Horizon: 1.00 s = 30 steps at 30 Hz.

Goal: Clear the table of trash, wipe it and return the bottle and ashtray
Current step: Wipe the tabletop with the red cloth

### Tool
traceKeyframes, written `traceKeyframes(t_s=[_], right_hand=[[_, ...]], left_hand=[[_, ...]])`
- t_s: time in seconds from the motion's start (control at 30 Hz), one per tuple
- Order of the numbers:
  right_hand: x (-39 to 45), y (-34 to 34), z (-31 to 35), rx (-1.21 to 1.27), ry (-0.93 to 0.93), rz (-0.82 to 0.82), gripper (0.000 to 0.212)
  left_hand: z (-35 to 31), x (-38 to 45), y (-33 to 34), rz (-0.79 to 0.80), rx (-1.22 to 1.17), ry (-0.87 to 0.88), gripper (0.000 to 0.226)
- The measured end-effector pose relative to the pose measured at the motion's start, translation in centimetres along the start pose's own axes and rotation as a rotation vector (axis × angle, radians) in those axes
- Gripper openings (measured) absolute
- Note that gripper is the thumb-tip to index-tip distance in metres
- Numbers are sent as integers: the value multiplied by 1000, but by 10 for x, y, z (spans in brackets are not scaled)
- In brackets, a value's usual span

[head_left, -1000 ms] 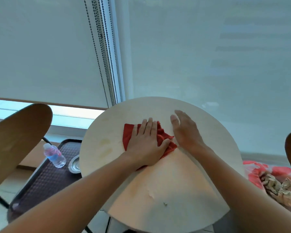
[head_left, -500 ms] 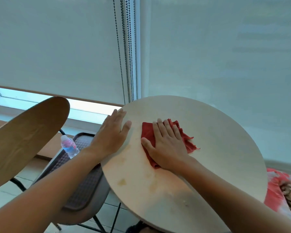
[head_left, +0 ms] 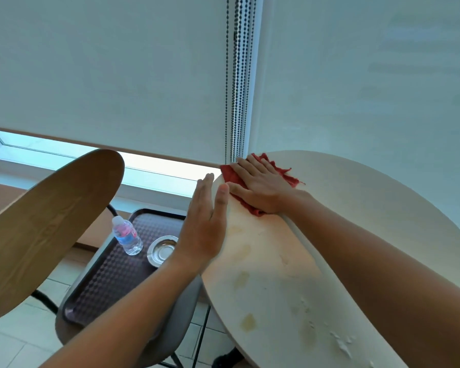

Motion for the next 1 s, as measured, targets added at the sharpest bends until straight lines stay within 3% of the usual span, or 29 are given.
traceKeyframes(t_s=[0.27,0.63,0.77,0.87,0.93,1.0], right_hand=[[-24,12,41,-156,-415,51,73],[-111,26,52,-165,-528,91,67],[-148,31,50,-146,-557,123,66],[-169,22,37,83,-571,161,58],[-171,11,12,311,-493,6,51],[-164,5,-26,408,-277,-197,50]], left_hand=[[1,-7,-6,-138,-122,31,67],[-18,-23,-7,-144,0,167,59],[-34,-34,0,-99,-15,189,70],[-47,-41,13,-46,90,156,67],[-54,-46,26,7,198,89,58],[-59,-53,46,133,379,-23,64]])
Point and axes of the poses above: each hand's wrist, its own x-axis towards the middle knuckle, its own y-axis out of the palm, z = x × y, the point moved 4 cm from there along x, towards the middle knuckle, and after that the axes turned 11 degrees about z, right-handed, at the moved point
